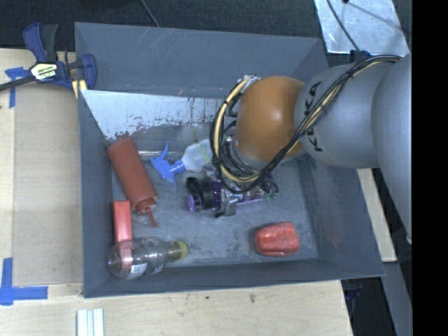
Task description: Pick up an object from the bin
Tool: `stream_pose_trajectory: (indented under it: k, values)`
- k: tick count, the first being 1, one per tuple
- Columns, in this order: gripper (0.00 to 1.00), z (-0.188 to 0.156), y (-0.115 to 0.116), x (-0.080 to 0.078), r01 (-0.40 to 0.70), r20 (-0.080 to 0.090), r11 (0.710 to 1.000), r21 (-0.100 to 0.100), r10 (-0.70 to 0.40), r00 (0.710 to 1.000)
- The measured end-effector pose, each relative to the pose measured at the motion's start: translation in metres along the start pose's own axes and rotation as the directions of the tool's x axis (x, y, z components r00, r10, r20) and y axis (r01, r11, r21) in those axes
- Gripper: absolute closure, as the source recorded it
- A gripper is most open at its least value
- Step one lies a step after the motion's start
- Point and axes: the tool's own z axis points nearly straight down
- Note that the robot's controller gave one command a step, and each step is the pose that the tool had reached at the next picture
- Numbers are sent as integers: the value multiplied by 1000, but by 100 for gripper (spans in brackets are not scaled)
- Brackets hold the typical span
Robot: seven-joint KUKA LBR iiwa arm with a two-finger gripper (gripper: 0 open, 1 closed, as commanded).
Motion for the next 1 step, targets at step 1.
stream_pose_trajectory:
  k: [1]
  values:
    - [100, -127, 22, -4, 11, 2, 1000, 1, -11, 1000]
